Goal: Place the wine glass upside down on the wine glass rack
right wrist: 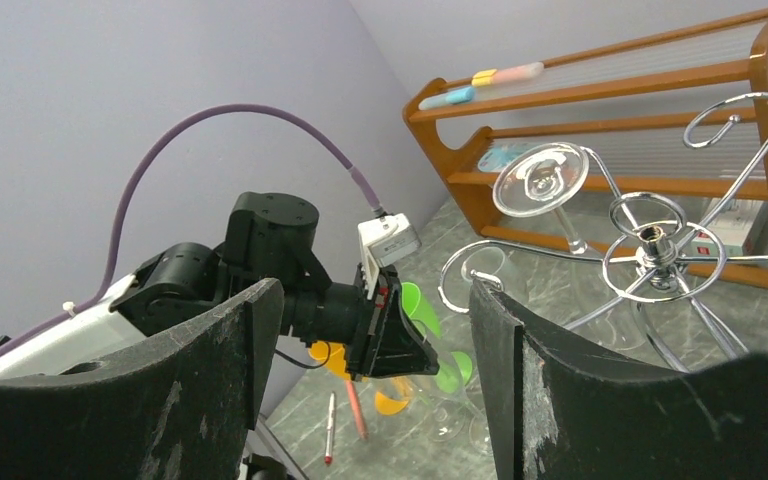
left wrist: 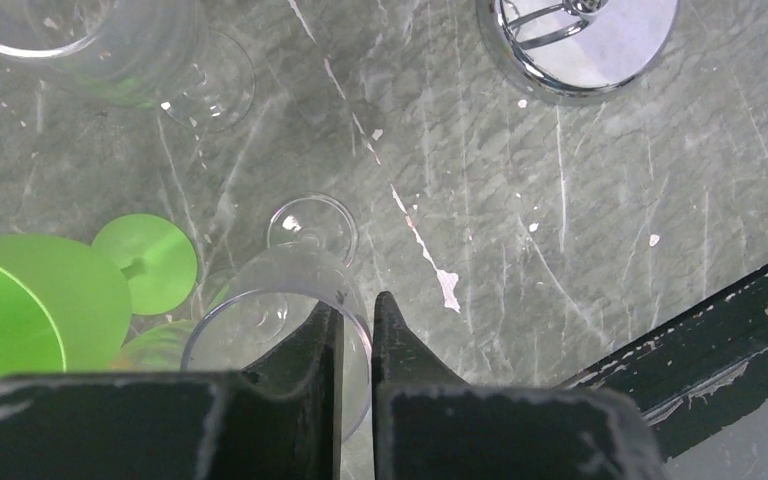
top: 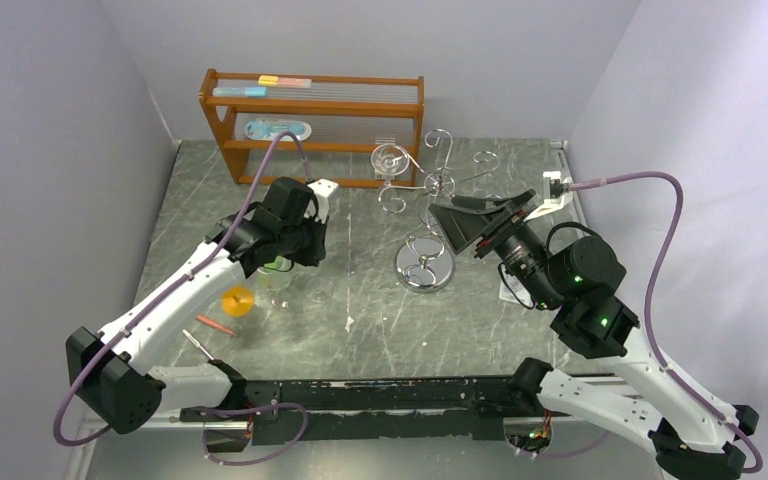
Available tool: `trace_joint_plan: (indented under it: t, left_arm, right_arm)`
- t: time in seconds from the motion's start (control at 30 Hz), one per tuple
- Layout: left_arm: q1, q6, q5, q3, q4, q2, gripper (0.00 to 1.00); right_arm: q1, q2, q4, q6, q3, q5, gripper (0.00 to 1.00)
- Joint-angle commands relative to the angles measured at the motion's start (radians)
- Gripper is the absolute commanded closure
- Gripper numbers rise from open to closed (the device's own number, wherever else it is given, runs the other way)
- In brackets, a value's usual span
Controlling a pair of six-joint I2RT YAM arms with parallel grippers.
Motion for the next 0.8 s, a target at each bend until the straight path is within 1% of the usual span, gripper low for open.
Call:
trace_joint_plan:
  t: [0.0,0.13,0.2,0.33,0.5,0.57,0.63,0.7,0.77]
  left_arm:
    - [-0.005,0.006,0.012,0.021,-0.042,-0.004,0.95]
    - [-0.005,0.007,0.067,0.088,-0.078,-0.050,0.95]
    - [-0.005,-0.001,0.054,0.128,-0.104,-0.080,0.95]
    - [-0.005,-0.044,-0.042,0.261,-0.197,-0.140,0.95]
    - [-0.005,-0.055,-0.085,0.475,-0.302,-0.155,0.95]
    - [-0.005,-0.055,-0.127,0.552,-0.334,-0.154,0.95]
    - [-0.005,-0.059,-0.184,0.620,-0.343,-0.160,0.95]
    - [-0.005,-0.057,-0.256,0.672,-0.327,-0.172,0.95]
    - [-0.005,-0.046,-0.294,0.701,-0.277,-0.193,0.95]
  right_arm:
    - [0.000,-0.015,0.005,0.013,-0.007,0.004,0.28]
    - [0.000,-0.014,0.007,0.025,0.000,-0.007,0.28]
    - [0.000,-0.012,0.012,0.031,0.003,-0.019,0.28]
    - [-0.001,-0.002,0.015,0.047,0.018,-0.031,0.28]
    - [0.000,0.008,0.012,0.069,0.038,-0.035,0.28]
    - [0.000,0.008,0.015,0.081,0.045,-0.035,0.28]
    - [0.001,0.011,0.020,0.101,0.050,-0.033,0.27]
    - [0.000,0.019,-0.002,0.171,0.058,-0.001,0.23]
    - [0.000,0.026,0.009,0.219,0.053,0.004,0.20]
